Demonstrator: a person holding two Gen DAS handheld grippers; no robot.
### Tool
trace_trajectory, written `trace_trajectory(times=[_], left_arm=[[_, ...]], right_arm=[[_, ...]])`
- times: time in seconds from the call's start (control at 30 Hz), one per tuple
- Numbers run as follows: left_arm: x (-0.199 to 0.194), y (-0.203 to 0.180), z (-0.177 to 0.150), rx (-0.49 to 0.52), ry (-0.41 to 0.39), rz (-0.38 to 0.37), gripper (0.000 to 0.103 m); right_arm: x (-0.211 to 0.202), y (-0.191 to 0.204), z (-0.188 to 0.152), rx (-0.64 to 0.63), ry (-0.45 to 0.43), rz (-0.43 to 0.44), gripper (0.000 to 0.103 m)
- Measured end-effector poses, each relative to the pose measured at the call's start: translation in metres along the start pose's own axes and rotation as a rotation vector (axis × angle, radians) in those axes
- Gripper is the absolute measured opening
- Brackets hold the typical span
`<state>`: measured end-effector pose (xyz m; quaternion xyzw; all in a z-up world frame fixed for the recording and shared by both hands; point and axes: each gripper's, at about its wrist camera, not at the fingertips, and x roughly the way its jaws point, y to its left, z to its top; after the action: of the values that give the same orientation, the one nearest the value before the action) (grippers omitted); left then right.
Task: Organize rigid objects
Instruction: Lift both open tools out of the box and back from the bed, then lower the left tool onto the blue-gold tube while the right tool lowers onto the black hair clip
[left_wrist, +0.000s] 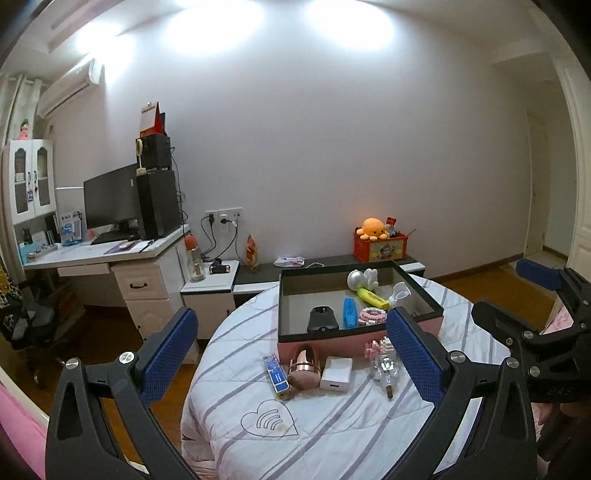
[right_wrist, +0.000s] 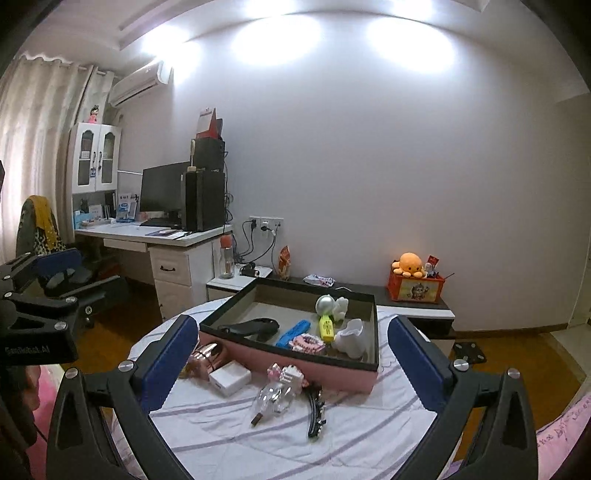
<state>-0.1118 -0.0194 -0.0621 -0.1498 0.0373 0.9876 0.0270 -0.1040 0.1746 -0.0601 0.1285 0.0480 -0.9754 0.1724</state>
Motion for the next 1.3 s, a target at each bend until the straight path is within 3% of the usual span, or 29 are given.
trace_trajectory(times=[0.67,1.3], left_arm=[[0.023,-0.006,-0.021,0.024,0.109,-0.017,0.103],[0.098,-0.024,-0.071,0.067,0.336,-0.066,0.103]], right_arm=[[0.017,-0.017,-0.02,0.039,0.095,-0.013,0.103],[0.099,-0.046,-0.089,0.078,0.388,-0.034,0.103]])
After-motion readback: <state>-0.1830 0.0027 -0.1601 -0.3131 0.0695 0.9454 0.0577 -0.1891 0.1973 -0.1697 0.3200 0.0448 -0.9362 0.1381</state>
